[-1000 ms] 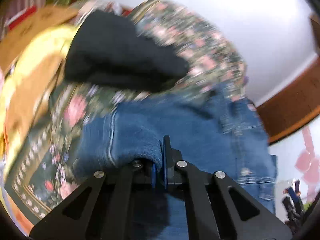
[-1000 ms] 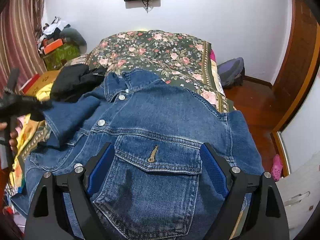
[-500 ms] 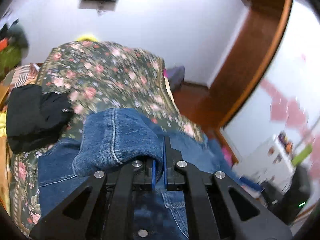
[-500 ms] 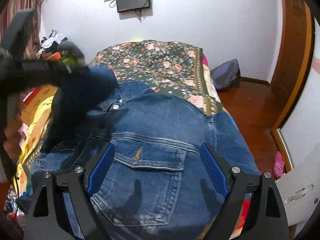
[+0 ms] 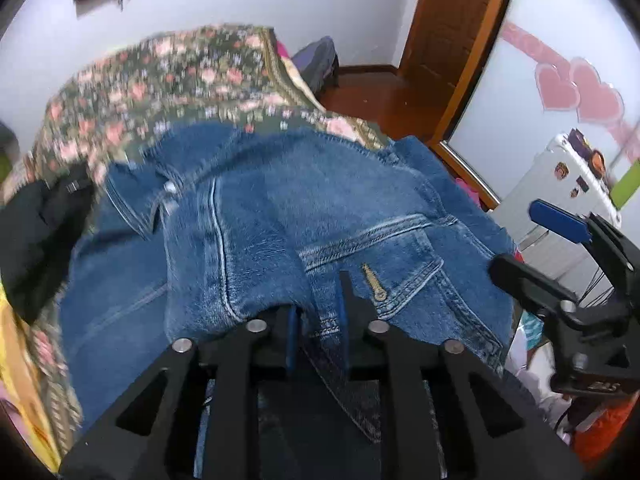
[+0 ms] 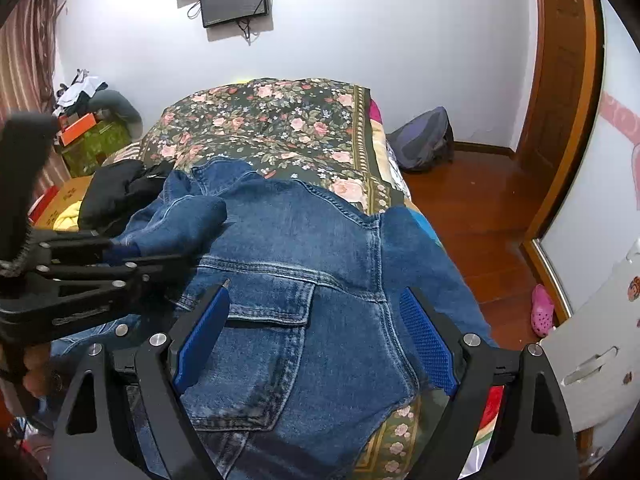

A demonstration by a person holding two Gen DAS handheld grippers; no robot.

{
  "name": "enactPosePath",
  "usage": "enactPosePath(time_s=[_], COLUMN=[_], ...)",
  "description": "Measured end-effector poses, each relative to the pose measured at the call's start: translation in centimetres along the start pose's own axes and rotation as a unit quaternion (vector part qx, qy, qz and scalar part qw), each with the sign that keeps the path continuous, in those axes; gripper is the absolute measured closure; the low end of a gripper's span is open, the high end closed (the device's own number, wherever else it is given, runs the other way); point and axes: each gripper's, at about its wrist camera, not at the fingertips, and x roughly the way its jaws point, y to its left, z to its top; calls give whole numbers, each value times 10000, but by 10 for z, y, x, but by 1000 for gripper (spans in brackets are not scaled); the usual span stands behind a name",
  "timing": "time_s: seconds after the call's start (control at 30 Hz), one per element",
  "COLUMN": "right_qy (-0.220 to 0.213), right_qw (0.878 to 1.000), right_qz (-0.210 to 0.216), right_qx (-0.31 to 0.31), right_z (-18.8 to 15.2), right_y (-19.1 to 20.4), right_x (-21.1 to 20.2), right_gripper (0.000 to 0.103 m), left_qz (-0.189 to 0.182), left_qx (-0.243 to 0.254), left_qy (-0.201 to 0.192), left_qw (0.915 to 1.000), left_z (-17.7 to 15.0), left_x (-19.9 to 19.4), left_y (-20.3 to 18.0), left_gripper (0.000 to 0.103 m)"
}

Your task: Fold large clothes

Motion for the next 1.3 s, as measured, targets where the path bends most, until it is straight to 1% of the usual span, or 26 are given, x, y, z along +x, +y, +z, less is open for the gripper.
enactPosePath(time_s=[0.03, 0.1, 0.13, 0.17, 0.27, 0.3, 0.43, 0.47, 0.57, 0.7, 0.77, 0.83, 0.97, 1.03, 1.07, 1.13, 1.2, 1.23, 1.3], right_qy=[-14, -42, -60, -81, -122, -124, -105, -94, 52, 334, 492, 738, 1254, 1366, 1406, 1431, 1421, 1423, 1428], right_qw=[10000, 9999, 9998, 9996, 9988, 9983, 9952, 9941, 9883, 9774, 9725, 9647, 9503, 9459, 9444, 9464, 9500, 9507, 9526], right_qz=[14, 35, 40, 49, 129, 164, 342, 402, 740, 1057, 1132, 1226, 1214, 1197, 1246, 1371, 1413, 1433, 1555], right_qx=[-32, -130, -191, -247, -452, -549, -907, -1002, -1334, -1801, -1975, -2212, -2577, -2690, -2698, -2551, -2396, -2355, -2192], right_z=[0, 3, 4, 6, 10, 12, 24, 27, 33, 40, 40, 39, 33, 31, 30, 32, 36, 37, 40], right_y=[2, 8, 10, 13, 25, 29, 47, 53, 72, 101, 112, 124, 137, 139, 141, 139, 138, 137, 134], right_x=[-2, -3, -3, -3, -3, -2, 4, 6, 15, 38, 49, 65, 93, 101, 104, 107, 110, 111, 113], right_gripper=[18, 18, 18, 18, 18, 18, 18, 18, 18, 18, 18, 19, 20, 21, 23, 27, 38, 48, 61], left_qz=[6, -4, -31, -38, 30, 117, 628, 727, 1089, 1303, 1394, 1436, 1474, 1490, 1499, 1525, 1516, 1506, 1502], left_qx=[44, 35, 2, -26, -163, -189, -194, -196, -286, -657, -803, -920, -1091, -1135, -1154, -1182, -1212, -1231, -1243], left_qy=[-99, -263, -390, -467, -804, -944, -1385, -1434, -1462, -1275, -1176, -1099, -985, -949, -941, -929, -924, -931, -939], left_qw=[9999, 9996, 9992, 9989, 9966, 9953, 9882, 9868, 9828, 9810, 9799, 9792, 9781, 9777, 9774, 9768, 9766, 9765, 9763], left_z=[0, 2, 2, 5, 8, 8, 8, 8, 0, -17, -27, -36, -52, -57, -58, -61, -63, -63, -63], left_x=[-8, -23, -33, -36, -59, -69, -98, -100, -107, -103, -101, -98, -95, -93, -92, -91, -90, -90, -90], left_y=[-1, 2, 5, 10, 27, 33, 57, 63, 86, 122, 133, 144, 157, 160, 162, 164, 165, 165, 165], left_gripper=[70, 61, 61, 61, 60, 59, 46, 46, 44, 43, 43, 43, 43, 43, 43, 43, 43, 43, 43])
